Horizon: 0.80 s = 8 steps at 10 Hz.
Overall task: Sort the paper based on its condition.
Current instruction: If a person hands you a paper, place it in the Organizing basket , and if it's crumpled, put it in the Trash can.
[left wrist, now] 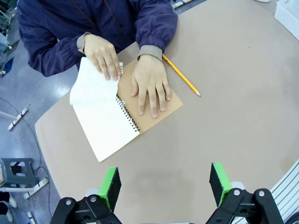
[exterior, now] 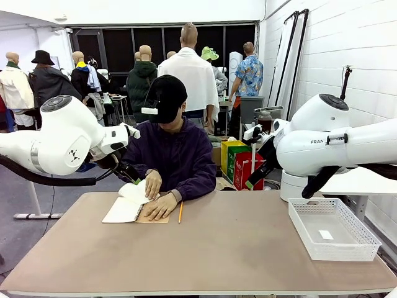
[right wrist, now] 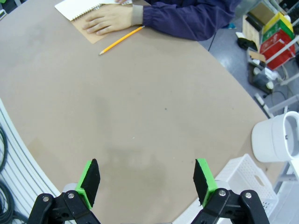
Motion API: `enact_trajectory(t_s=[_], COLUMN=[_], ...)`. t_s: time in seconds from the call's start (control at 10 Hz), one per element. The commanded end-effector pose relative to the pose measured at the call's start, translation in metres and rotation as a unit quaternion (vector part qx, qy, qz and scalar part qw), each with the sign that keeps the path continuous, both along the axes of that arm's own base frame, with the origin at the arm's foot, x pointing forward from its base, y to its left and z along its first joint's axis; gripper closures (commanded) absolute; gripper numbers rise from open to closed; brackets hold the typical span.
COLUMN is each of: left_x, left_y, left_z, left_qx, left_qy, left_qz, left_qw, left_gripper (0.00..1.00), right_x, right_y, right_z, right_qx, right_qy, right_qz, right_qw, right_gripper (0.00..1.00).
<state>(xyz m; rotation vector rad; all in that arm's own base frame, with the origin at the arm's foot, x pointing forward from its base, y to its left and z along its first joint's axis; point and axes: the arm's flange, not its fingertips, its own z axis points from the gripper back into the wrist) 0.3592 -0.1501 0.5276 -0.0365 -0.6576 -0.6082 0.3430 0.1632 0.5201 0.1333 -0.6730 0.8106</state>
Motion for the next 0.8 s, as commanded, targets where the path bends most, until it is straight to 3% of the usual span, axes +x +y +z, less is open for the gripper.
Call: enact_trajectory(t_s=[0.0, 0.7], left_x=[0.0011, 0.0011], left_y=[0.0009, 0.0009], left_z=[-0.001, -0.001], left_qx=[-0.002, -0.002], left_qy=[0.004, 0.004], left_qz=[0.001, 0.001], left_qw=[1.0, 1.0], left_gripper=[0.0, 0.0], right_x=[0.0, 0.0], right_y=[0.0001, 0.0001], right_z=[-0.0001, -0.0001], right_qx=[0.001, 0.001], right_qy=[0.001, 0.001], right_qz=[-0.001, -0.001], right_qw=[1.0, 1.0], right_gripper=[0.0, 0.0])
